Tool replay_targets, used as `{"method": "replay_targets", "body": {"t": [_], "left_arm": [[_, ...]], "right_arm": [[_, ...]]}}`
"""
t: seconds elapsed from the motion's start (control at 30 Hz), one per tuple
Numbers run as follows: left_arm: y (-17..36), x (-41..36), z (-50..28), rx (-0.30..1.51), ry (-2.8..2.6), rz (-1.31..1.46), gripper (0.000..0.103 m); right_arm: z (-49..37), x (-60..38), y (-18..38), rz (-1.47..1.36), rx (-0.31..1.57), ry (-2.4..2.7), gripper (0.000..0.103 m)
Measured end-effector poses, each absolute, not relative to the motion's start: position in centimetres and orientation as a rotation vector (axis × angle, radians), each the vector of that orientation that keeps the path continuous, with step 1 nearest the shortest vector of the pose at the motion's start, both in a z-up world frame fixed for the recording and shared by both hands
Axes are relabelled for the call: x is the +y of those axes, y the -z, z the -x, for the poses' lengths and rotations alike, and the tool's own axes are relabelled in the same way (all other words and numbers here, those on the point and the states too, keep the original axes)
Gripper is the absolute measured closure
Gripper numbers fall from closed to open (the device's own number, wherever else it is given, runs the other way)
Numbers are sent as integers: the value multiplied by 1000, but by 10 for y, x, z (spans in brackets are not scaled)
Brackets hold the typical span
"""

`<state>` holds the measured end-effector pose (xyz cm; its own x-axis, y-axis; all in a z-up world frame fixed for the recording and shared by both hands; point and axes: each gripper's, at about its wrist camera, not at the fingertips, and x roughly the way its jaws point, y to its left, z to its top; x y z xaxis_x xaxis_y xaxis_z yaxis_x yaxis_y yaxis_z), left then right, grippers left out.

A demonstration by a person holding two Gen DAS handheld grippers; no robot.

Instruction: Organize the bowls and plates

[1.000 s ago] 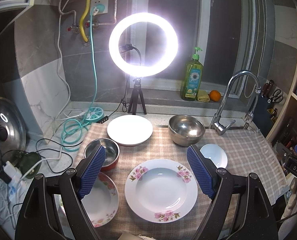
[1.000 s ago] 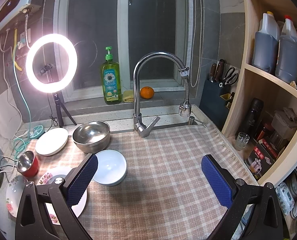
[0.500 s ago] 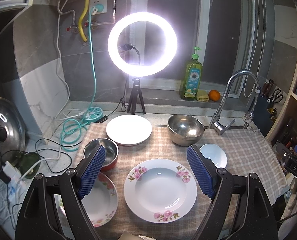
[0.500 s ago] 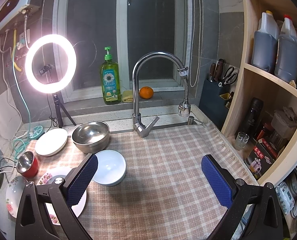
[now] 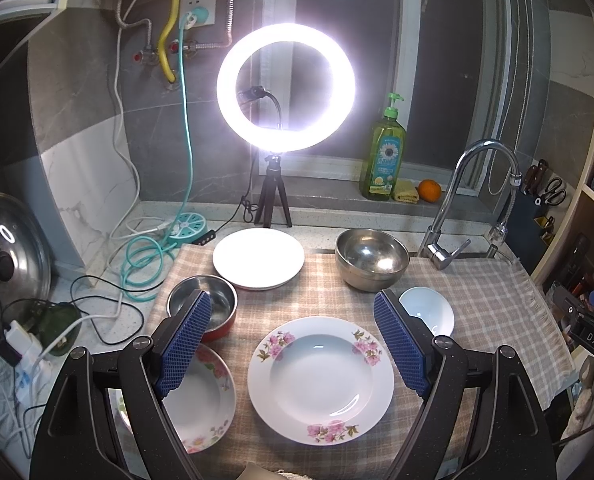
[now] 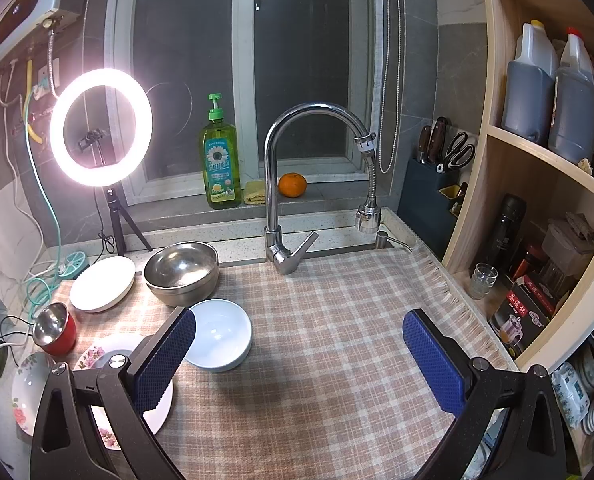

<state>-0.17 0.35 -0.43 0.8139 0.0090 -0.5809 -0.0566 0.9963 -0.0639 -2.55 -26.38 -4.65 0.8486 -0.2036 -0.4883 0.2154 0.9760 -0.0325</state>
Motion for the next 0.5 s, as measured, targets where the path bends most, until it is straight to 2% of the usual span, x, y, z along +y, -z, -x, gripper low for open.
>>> {"method": "replay_targets", "body": {"t": [0.5], "left_arm": [[8, 5, 1, 628, -47, 83, 19]], "right_arm": [[22, -266, 51, -33, 520, 212, 1]]}}
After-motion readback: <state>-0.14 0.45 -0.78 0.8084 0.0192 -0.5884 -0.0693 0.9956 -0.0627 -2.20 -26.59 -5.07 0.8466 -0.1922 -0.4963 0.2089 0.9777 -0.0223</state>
